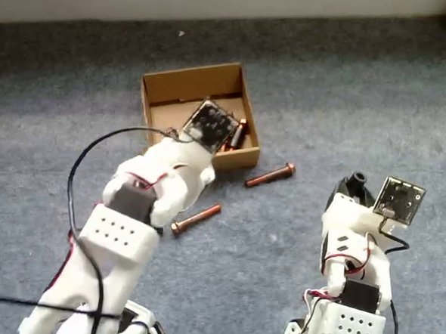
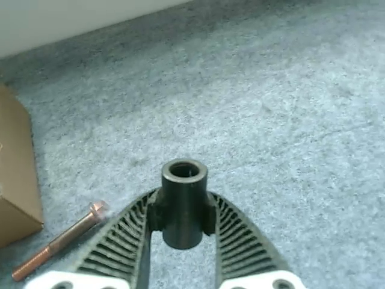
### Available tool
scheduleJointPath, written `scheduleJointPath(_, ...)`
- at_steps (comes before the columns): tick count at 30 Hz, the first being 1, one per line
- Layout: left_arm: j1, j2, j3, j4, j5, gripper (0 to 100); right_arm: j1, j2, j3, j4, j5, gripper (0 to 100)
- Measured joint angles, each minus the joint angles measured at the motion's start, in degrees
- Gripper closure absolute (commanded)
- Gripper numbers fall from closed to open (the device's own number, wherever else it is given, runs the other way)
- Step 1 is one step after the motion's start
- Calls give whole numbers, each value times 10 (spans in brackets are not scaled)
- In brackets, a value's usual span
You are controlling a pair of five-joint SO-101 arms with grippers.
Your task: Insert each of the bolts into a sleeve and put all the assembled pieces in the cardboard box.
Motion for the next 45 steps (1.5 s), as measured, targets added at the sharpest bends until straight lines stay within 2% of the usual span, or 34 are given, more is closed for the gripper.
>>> scheduleJointPath(8, 66, 267, -215, 58, 0, 849, 4, 0, 0, 0, -1, 993)
scheduleJointPath(21, 123, 572, -499, 113, 0, 850, 4, 0, 0, 0, -1, 993)
scheduleJointPath(26, 126, 657, -582, 122, 2, 850, 4, 0, 0, 0, -1, 993)
scheduleJointPath(39, 143, 804, -780, 234, 1, 851, 4, 0, 0, 0, -1, 993)
scheduleJointPath(45, 152, 857, -830, 237, 0, 853, 4, 0, 0, 0, -1, 993)
